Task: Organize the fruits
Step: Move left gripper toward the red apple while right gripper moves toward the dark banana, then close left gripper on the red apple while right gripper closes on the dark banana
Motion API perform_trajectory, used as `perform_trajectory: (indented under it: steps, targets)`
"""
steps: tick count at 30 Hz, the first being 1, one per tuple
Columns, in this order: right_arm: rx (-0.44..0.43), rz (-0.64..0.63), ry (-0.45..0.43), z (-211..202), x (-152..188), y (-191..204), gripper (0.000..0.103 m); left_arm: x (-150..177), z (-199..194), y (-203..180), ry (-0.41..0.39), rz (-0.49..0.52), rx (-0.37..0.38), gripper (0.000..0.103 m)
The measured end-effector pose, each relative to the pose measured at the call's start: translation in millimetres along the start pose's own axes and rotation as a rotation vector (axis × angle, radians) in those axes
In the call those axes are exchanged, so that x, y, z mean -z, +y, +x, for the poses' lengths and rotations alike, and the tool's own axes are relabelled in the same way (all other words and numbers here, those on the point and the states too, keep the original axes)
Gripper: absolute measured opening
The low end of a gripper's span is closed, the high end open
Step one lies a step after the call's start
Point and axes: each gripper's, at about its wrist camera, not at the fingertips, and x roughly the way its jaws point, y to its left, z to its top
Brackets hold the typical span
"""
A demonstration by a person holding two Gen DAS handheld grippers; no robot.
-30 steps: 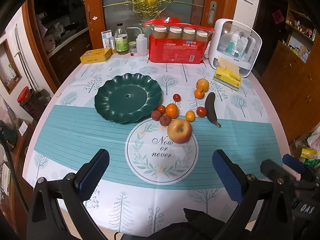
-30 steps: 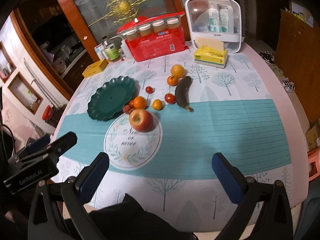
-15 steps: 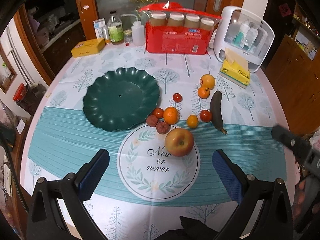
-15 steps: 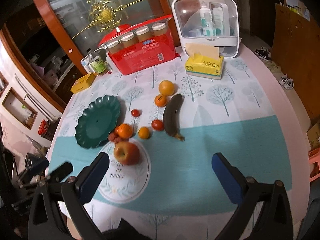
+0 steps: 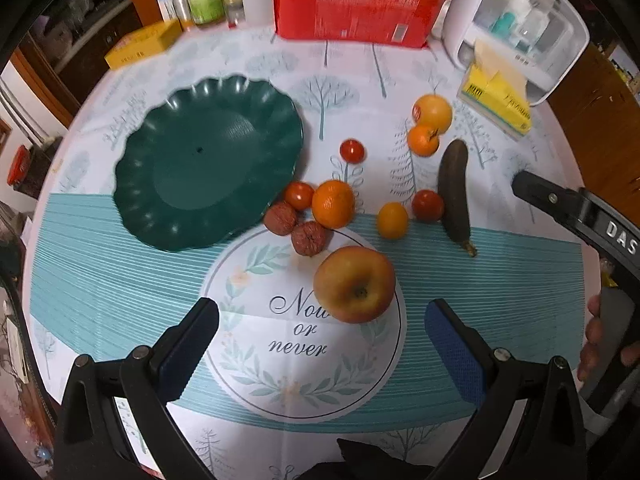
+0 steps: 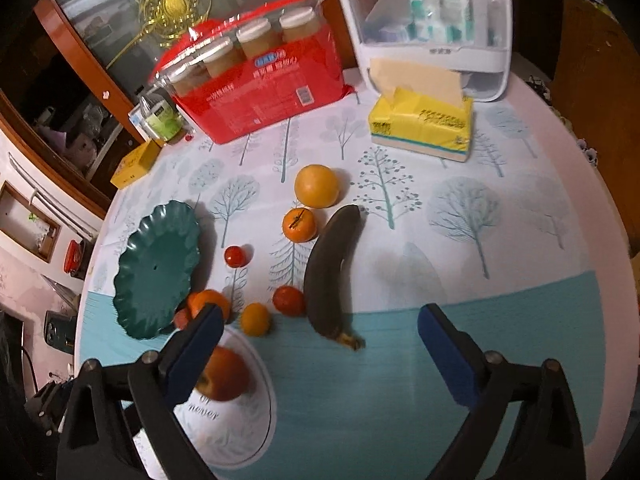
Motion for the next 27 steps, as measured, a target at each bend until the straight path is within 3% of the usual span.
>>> perform_trajectory:
  steps: [11, 23, 27]
  targets:
    - [0.016, -0.026, 0.027, 74.3, -7.1, -4.5, 0.08, -18.0, 62.0, -4.6, 0.12, -0.057, 0.006, 0.102]
    - [0.06, -0.055, 0.067, 111.0, -4.7, -3.7, 0.062, -27.5, 96.4, -24.0, 0.148, -0.02, -0.068, 0.102]
    - [0.086, -0.1, 0.059, 113.9, -5.3, 1.7, 0.058, -29.5, 105.8, -28.2, 0.16, -0.009, -0.075, 0.097]
